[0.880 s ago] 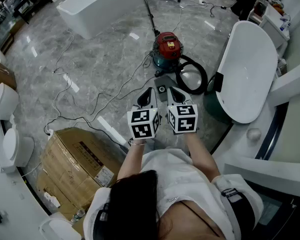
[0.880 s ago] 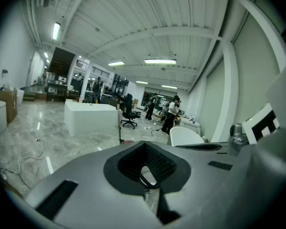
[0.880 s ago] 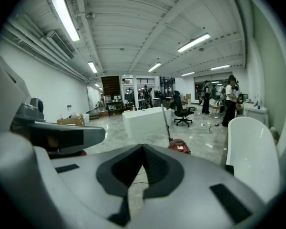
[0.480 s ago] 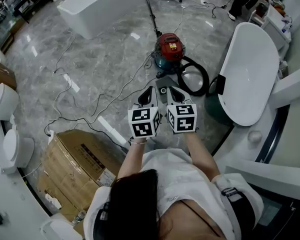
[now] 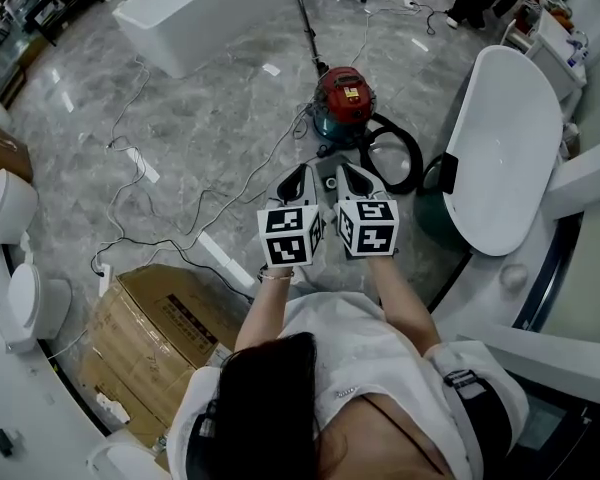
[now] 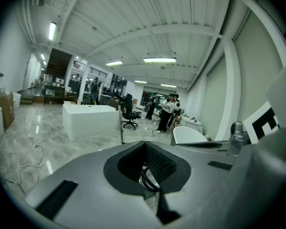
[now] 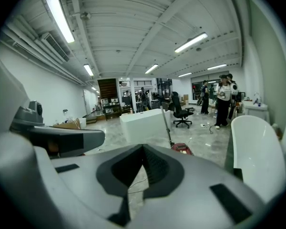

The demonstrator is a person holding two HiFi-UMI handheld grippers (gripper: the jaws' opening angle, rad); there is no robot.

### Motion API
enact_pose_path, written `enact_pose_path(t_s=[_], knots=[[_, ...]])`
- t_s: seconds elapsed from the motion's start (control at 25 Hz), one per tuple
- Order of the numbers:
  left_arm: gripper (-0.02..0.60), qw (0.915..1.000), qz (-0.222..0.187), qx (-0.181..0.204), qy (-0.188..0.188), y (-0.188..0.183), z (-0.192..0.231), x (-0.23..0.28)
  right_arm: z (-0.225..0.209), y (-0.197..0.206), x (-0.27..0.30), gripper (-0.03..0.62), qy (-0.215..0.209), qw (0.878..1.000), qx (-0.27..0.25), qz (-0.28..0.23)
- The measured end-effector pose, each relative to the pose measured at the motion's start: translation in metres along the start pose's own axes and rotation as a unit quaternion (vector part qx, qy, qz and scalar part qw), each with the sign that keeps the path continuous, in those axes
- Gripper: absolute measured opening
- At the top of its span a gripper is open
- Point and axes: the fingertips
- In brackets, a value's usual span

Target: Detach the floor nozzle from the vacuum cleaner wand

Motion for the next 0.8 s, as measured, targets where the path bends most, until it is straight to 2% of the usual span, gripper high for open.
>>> enact_pose_path(t_s=[0.52, 0.8], knots=[[0.005, 0.9998, 0.013, 0.006, 0.011, -0.025, 0.049, 0.013, 0.028, -0.017, 0.043, 0.015, 0.012, 1.000, 0.004, 0.002], [0.005, 0.9997, 0.015, 0.010, 0.019, -0.035, 0.058, 0.018, 0.029, -0.018, 0.051, 0.015, 0.024, 1.000, 0.009, 0.006]])
Point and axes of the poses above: the fingertips, and each gripper's own axes: x forward along the fingers, z to its left, y out of its underside, and after that the axes turned 13 degrees about -x, right-handed
